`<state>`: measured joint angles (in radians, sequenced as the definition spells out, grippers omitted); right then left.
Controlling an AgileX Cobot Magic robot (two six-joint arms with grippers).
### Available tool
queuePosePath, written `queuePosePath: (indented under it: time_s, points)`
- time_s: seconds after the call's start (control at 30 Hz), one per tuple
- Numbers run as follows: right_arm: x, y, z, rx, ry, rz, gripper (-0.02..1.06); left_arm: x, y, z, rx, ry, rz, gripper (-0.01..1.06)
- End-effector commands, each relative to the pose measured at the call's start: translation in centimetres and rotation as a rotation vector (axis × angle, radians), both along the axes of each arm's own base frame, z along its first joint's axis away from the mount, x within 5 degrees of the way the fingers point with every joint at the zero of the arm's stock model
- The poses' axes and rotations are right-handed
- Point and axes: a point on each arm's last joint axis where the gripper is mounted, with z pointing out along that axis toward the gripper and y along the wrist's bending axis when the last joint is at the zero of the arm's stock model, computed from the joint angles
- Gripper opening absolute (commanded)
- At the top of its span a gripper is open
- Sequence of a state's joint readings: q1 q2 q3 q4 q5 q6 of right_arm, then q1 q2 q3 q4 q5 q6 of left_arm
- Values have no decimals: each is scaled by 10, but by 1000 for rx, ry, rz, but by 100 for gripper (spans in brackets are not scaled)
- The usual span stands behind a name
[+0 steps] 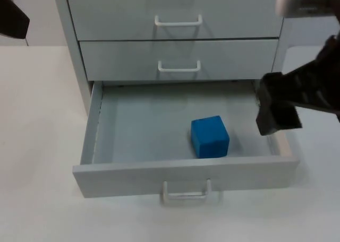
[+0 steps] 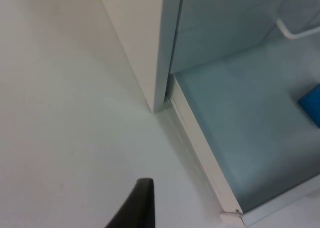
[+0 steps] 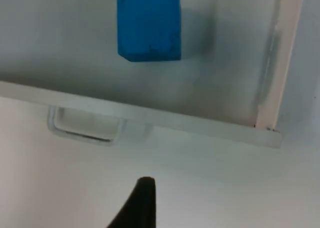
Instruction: Open the drawer with the left hand, place the block into the drawer with the right hand, then close the drawer with the left hand.
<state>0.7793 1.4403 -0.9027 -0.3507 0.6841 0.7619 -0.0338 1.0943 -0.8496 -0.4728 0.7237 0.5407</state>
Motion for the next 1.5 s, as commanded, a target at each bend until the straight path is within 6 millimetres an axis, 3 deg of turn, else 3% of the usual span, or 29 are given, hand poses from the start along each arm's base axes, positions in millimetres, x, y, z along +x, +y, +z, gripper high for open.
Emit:
queuePosePath:
  time_s: [0.0,0.13,0.3,0.6,0.63,0.8,0.97,1.13,1.47]
  points:
    - [-3,-4,5,4,-21,19,92,-3,-2,0,-17,3,-3,105]
    - [-7,-12,12,-4,-34,28,92,-3,-2,0,-13,4,-5,105]
    - [-1,-41,16,-5,-26,-24,92,-3,-2,0,-13,8,-7,105]
    - [18,-108,19,-9,6,-175,92,-3,-2,-1,-13,11,-7,105]
    - [18,-108,19,-9,6,-175,92,-3,-2,-1,-13,11,-7,105]
    - [25,-152,18,7,44,-276,92,-3,-2,-1,-13,11,-7,105]
    - [26,-178,17,25,62,-341,92,-3,-2,-1,-13,11,-7,105]
    - [25,-193,17,-4,62,-382,92,-3,-2,-1,-13,11,-7,105]
    - [25,-197,17,-28,55,-353,92,-3,-2,-1,-9,10,-12,105]
